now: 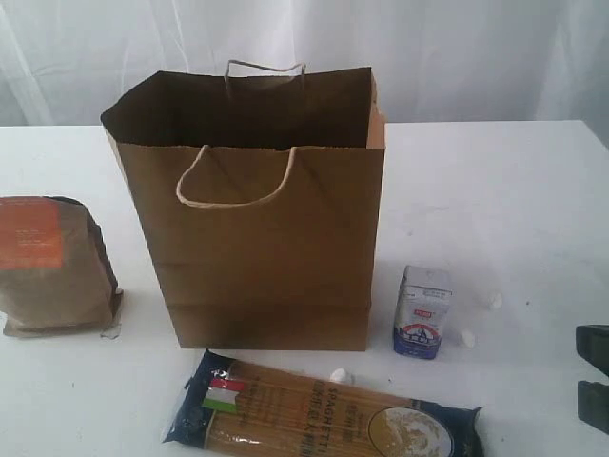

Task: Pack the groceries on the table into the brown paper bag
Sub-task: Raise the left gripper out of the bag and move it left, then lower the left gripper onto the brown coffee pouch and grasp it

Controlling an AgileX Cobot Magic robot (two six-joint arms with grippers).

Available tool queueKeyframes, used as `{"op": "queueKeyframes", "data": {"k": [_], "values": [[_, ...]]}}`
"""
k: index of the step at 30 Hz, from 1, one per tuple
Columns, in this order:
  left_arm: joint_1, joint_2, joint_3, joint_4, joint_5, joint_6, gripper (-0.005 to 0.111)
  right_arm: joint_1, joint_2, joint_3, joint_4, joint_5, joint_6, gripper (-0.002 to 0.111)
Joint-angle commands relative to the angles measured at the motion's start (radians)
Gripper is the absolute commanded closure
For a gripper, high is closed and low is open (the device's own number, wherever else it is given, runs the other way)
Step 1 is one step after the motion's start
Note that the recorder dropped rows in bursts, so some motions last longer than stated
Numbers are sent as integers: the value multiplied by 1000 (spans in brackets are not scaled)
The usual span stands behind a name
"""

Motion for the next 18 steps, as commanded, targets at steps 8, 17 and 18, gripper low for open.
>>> {"op": "queueKeyframes", "data": {"k": [8,17,18], "values": [[15,-95,57,1321,701,-880,2,-4,2,3,0,-10,-5,108],[367,214,86,602,730,-353,2,-4,2,3,0,-20,-5,108],[381,237,75,574,763,-330,2,-4,2,3,0,-18,-5,108]]}}
